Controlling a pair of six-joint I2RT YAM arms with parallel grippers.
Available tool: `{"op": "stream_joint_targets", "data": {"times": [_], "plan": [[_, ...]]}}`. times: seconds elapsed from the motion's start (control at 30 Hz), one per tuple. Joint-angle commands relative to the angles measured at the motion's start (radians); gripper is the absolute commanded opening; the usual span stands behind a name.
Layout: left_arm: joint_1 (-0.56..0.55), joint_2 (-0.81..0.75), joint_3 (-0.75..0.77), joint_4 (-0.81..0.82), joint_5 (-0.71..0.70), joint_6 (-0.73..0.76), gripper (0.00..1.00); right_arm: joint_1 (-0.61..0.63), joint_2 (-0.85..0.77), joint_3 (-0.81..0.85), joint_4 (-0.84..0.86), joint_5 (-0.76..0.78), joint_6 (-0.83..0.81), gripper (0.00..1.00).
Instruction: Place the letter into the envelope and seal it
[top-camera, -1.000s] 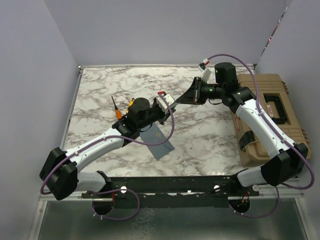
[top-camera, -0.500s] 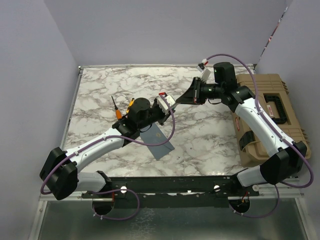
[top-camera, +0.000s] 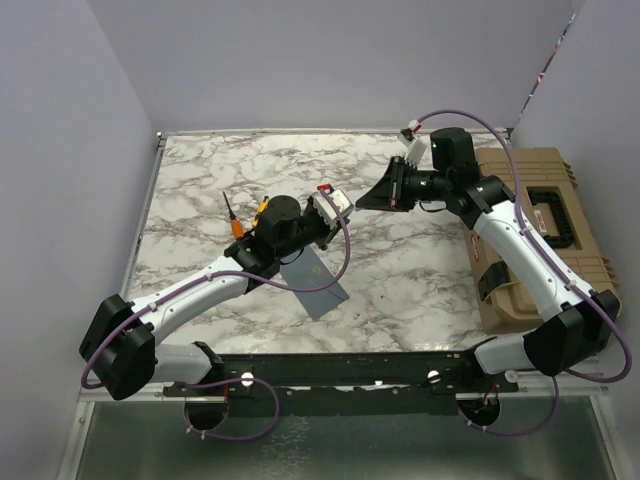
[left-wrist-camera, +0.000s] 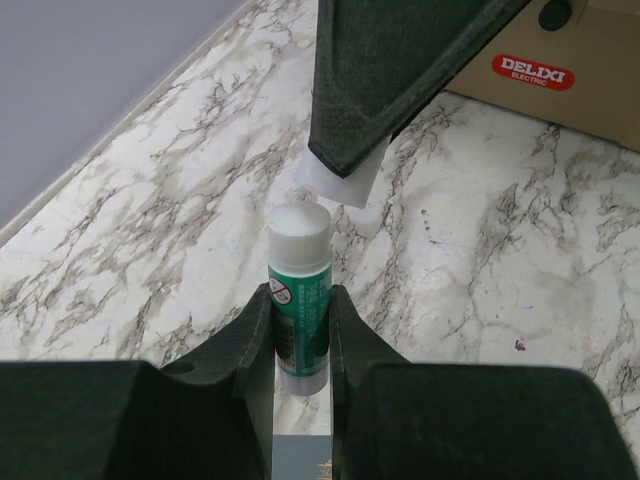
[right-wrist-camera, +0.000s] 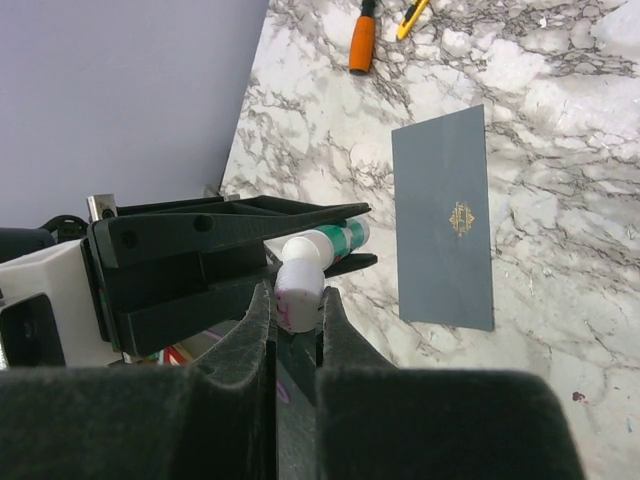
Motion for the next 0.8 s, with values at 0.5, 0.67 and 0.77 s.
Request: {"op": "stream_joint_targets", "data": {"times": [0.5,0.67,0.77], "plan": [[-0.007,-0.02,0.024,0.029,0.034,-0.014,0.0,-0.003,-0.004,-0.041,0.052,-0.011,0.04,0.0],[-0.006,-0.018,0.027,0.033,0.046,-0.014,0.0,-0.003,0.002,-0.042,0.059,-0.012,0.045,0.0],[-0.007,-0.018,0.03,0.036,0.056,-0.016,0.0,-0.003,0.01,-0.047,0.071,-0.025,0.053,0.0]]}}
